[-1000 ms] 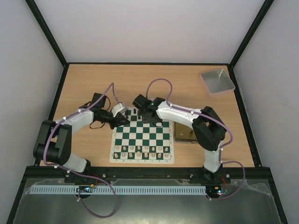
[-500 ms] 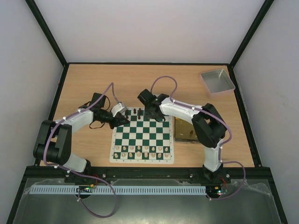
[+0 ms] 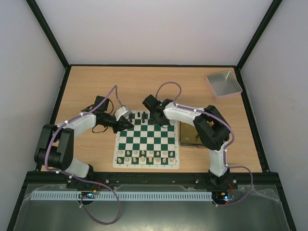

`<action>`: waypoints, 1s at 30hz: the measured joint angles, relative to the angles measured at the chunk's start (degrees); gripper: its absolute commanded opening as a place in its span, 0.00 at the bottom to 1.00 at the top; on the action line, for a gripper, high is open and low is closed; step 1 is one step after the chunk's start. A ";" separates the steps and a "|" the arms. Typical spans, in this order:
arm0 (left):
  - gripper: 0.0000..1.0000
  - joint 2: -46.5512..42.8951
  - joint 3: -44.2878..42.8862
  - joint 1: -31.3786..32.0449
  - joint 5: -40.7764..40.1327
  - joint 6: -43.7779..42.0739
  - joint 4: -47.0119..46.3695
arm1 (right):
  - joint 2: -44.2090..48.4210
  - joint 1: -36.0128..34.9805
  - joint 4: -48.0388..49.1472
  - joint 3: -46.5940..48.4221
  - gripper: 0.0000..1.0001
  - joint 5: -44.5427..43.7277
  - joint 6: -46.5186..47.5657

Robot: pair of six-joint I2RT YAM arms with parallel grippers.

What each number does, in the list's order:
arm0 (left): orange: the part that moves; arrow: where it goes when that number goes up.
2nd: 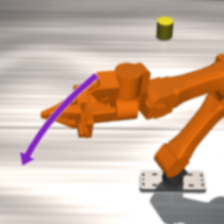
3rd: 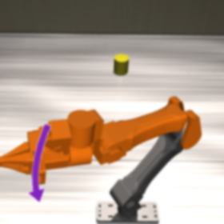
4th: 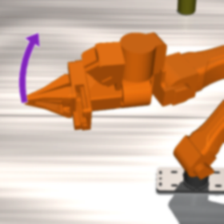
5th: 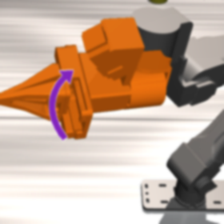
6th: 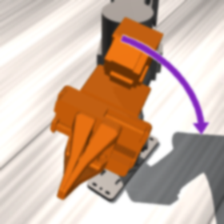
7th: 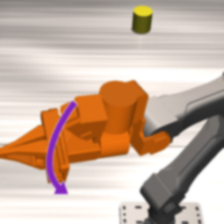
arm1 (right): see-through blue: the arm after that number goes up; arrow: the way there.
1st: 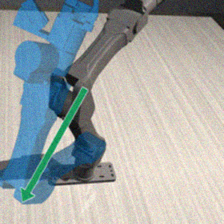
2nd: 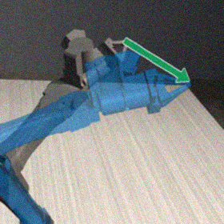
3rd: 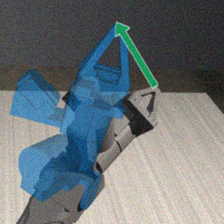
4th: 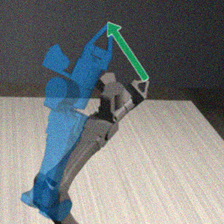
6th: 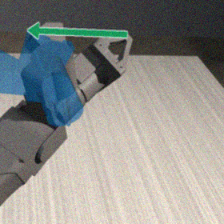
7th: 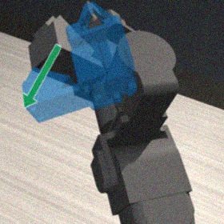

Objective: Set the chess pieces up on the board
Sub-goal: Place the chess piece on the chessboard.

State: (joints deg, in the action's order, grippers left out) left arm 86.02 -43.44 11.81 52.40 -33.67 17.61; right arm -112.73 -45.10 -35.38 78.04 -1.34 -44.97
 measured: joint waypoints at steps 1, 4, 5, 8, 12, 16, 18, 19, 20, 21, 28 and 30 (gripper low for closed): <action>0.06 0.00 0.00 0.00 0.04 -0.02 0.02 | 0.00 0.13 0.15 -0.24 0.02 0.07 0.00; 0.06 0.00 0.00 0.00 0.11 -0.33 0.15 | 0.00 0.59 0.66 -0.90 0.02 0.13 0.00; 0.06 0.00 0.00 0.00 0.13 -0.42 0.17 | -0.02 0.72 0.85 -1.01 0.02 0.15 0.00; 0.06 0.00 0.00 0.00 0.22 -0.55 0.39 | -0.02 0.94 1.38 -1.07 0.02 0.17 0.00; 0.07 0.00 0.00 0.00 0.31 -0.79 0.74 | -0.22 1.22 1.68 -1.07 0.02 0.22 0.00; 0.07 0.00 0.00 -0.02 0.33 -0.92 0.96 | -0.28 1.22 1.73 -1.07 0.03 0.26 0.00; 0.07 0.00 0.00 0.00 0.31 -0.94 1.01 | -0.31 1.22 1.73 -1.07 0.07 0.26 0.07; 0.07 0.00 0.00 0.00 0.33 -0.96 1.03 | -0.31 1.22 1.73 -1.05 0.09 0.26 0.11; 0.07 0.00 0.00 0.00 0.33 -1.01 1.03 | -0.31 1.22 1.73 -1.05 0.10 0.28 0.22; 0.07 0.02 0.00 0.00 0.33 -1.07 1.05 | -0.33 1.22 1.77 -1.03 0.12 0.28 0.24; 0.07 0.52 -0.09 0.00 0.35 -1.31 1.20 | -0.35 1.22 1.73 -1.01 0.20 0.35 0.72; 0.07 0.87 -0.31 0.00 0.35 -1.36 1.33 | -0.35 1.22 1.55 -0.94 0.24 0.37 0.81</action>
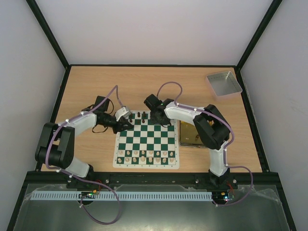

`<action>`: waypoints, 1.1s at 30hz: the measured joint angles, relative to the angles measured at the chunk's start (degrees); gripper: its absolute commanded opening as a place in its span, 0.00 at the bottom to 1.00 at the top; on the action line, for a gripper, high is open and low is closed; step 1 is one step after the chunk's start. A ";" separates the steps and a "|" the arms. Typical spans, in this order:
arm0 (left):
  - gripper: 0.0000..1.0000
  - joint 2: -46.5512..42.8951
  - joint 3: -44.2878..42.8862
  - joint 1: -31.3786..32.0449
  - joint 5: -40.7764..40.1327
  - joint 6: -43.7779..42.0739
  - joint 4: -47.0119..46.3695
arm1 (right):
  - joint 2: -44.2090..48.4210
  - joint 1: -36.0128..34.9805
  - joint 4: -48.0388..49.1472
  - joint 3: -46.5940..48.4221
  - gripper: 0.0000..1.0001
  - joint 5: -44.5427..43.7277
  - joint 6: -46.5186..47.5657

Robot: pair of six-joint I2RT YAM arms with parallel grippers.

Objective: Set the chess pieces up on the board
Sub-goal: Place the chess piece on the chessboard, then pick up the chess piece from the storage box.

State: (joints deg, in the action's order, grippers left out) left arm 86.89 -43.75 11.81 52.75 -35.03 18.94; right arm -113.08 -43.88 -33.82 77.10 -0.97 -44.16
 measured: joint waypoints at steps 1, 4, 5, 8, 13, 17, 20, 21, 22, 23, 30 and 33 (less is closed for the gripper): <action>0.07 0.13 -0.13 0.00 0.00 -0.04 0.09 | 0.00 0.00 -0.17 0.07 0.26 0.00 0.00; 0.07 0.35 -0.35 -0.02 0.02 -0.22 0.13 | 0.02 0.00 -0.33 0.22 0.29 0.33 0.00; 0.07 0.39 -0.35 -0.02 0.02 -0.33 0.24 | 0.04 0.00 -0.37 0.26 0.29 0.50 0.00; 0.07 0.42 -0.35 -0.02 0.02 -0.42 0.31 | 0.52 0.00 -0.55 0.28 0.30 0.90 -0.02; 0.07 0.55 -0.46 0.00 0.04 -0.68 0.68 | 5.16 0.00 -0.63 -0.79 0.29 1.42 -0.85; 0.07 0.68 -0.55 0.00 0.13 -0.83 1.03 | 12.81 0.04 -1.57 -3.65 0.29 -0.26 -1.60; 0.07 0.74 -0.55 0.00 0.20 -0.92 1.20 | 21.53 0.94 -3.34 -7.08 0.30 -2.03 -2.43; 0.07 0.79 -0.55 0.00 0.20 -0.96 1.20 | 23.50 1.49 -3.61 -8.09 0.30 -2.43 -2.58; 0.07 0.85 -0.57 0.00 0.22 -1.01 1.22 | 25.73 2.47 -3.87 -9.60 0.29 -2.89 -2.67; 0.07 0.96 -0.59 0.00 0.22 -1.01 1.25 | 27.78 3.85 -4.35 -11.54 0.29 -3.26 -2.80; 0.07 1.75 -1.57 0.02 0.17 -1.01 1.62 | 32.96 15.47 -6.80 -26.38 0.29 -3.39 -2.84; 0.07 1.92 -1.79 0.07 0.20 -1.05 1.66 | 33.64 19.12 -7.10 -29.29 0.29 -2.21 -2.80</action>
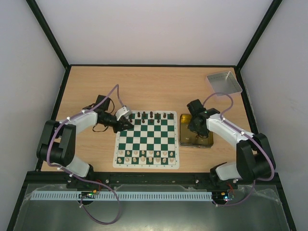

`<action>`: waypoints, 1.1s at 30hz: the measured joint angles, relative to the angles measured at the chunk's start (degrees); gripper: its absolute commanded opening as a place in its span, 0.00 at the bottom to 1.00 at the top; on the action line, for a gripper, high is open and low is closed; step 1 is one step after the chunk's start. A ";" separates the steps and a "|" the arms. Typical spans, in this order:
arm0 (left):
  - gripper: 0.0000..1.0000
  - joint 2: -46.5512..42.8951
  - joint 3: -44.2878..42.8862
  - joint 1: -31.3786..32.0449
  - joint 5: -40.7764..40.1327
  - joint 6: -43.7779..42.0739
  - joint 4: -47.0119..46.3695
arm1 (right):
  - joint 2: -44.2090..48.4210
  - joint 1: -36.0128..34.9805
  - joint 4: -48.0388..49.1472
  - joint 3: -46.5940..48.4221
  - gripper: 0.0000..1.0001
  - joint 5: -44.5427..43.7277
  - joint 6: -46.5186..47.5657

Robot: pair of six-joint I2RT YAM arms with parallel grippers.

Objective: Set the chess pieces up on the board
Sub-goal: Pick up the chess piece from the storage box.

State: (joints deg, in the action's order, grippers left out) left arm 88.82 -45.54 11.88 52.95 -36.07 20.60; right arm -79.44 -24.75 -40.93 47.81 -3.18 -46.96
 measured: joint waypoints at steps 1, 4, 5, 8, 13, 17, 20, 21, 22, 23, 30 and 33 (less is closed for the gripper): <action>0.07 0.09 -0.07 0.00 0.00 0.00 0.11 | 0.20 0.87 0.00 -0.44 0.29 0.37 0.00; 0.07 0.13 -0.20 0.02 0.00 -0.09 0.22 | 0.55 2.34 0.04 -0.74 0.29 1.46 0.11; 0.07 0.15 -0.26 0.04 0.00 -0.17 0.31 | 0.63 2.51 0.07 -0.74 0.29 1.75 0.20; 0.07 0.24 -0.35 0.07 0.00 -0.42 0.55 | 0.81 2.89 0.07 -0.83 0.29 2.60 0.35; 0.07 0.46 -0.39 0.04 0.02 -0.68 0.94 | 1.33 3.06 0.28 -2.38 0.29 3.96 0.44; 0.07 0.48 -0.39 0.04 0.04 -0.85 1.01 | 1.36 3.17 0.39 -3.82 0.29 4.79 0.44; 0.07 0.48 -0.39 0.04 0.04 -0.85 1.03 | 1.53 3.32 0.52 -4.44 0.29 5.07 0.44; 0.07 0.48 -0.39 0.04 0.07 -0.87 1.03 | 1.60 3.39 0.55 -4.57 0.29 5.18 0.44; 0.08 0.48 -0.39 0.04 0.07 -0.87 1.03 | 1.62 3.41 0.59 -4.66 0.29 5.20 0.44; 0.08 0.48 -0.39 0.04 0.09 -0.92 1.05 | 1.62 3.43 0.76 -4.76 0.29 5.31 0.44; 0.09 0.48 -0.39 0.04 0.15 -1.11 1.27 | 1.44 4.20 2.19 -5.75 0.25 5.86 0.44; 0.09 0.55 -0.42 0.04 0.17 -1.27 1.53 | 1.03 4.70 3.10 -6.08 0.15 5.92 0.57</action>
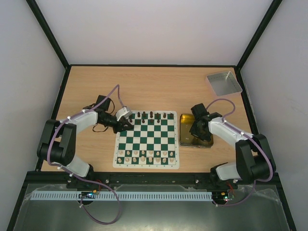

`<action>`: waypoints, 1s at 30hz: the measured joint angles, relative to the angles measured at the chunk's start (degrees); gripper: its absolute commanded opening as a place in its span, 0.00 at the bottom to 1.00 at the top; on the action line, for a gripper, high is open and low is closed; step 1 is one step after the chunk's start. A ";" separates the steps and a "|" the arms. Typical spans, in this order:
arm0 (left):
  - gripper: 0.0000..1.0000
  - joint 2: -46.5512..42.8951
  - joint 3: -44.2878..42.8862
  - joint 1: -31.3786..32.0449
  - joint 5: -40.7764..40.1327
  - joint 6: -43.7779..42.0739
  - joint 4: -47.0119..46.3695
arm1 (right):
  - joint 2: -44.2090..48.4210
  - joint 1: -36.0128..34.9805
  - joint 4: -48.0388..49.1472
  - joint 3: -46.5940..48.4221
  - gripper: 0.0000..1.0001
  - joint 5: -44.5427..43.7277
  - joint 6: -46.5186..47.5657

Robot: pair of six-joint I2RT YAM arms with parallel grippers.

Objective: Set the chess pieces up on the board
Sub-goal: Pick up the chess piece from the storage box, then place the chess piece on the chessboard.

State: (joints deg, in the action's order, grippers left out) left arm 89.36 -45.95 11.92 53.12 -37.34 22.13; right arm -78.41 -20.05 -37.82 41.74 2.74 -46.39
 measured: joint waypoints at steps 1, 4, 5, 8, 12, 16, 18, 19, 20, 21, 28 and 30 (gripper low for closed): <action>0.09 0.09 -0.02 0.00 0.00 -0.07 0.09 | -0.20 0.20 0.31 -0.09 0.11 0.11 0.11; 0.09 0.44 -0.17 0.00 0.00 -0.24 0.26 | -0.50 0.57 0.81 -0.24 0.02 0.11 0.44; 0.09 0.55 -0.22 0.00 0.02 -0.33 0.28 | -0.50 0.59 0.90 -0.22 0.02 0.09 0.55; 0.09 0.74 -0.24 0.00 0.02 -0.61 0.48 | -0.50 0.59 0.96 -0.17 0.02 0.07 0.70; 0.09 0.92 -0.35 0.04 0.02 -0.85 0.72 | -0.48 0.59 -0.11 1.31 0.02 -0.37 1.29; 0.09 1.42 -0.87 0.07 0.09 -1.05 1.07 | -0.07 0.33 -1.62 5.35 0.02 -1.20 1.88; 0.09 1.55 -1.01 0.07 0.20 -1.07 1.11 | -0.04 -0.48 -2.47 8.02 0.02 -2.08 2.16; 0.09 1.55 -1.01 0.07 0.26 -1.07 1.18 | -0.07 -1.27 -2.82 9.35 0.02 -2.54 2.23; 0.09 1.55 -1.01 0.07 0.31 -1.09 1.22 | -0.13 -2.23 -3.08 10.56 0.02 -2.84 2.25; 0.09 1.55 -1.01 0.07 0.35 -1.07 1.29 | -0.37 -3.54 -3.28 11.98 0.02 -3.23 2.23; 0.09 2.03 -1.05 0.07 0.44 -1.09 1.53 | -8.66 -13.00 -4.09 23.15 0.02 -4.70 2.38; 0.09 2.14 -1.05 0.07 0.44 -1.09 1.60 | -12.31 -15.34 -4.24 26.45 0.02 -4.81 2.69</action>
State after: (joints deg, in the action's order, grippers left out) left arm 91.50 -47.00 11.99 53.56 -38.44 23.73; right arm -90.72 -35.40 -42.06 68.18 -2.07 -43.70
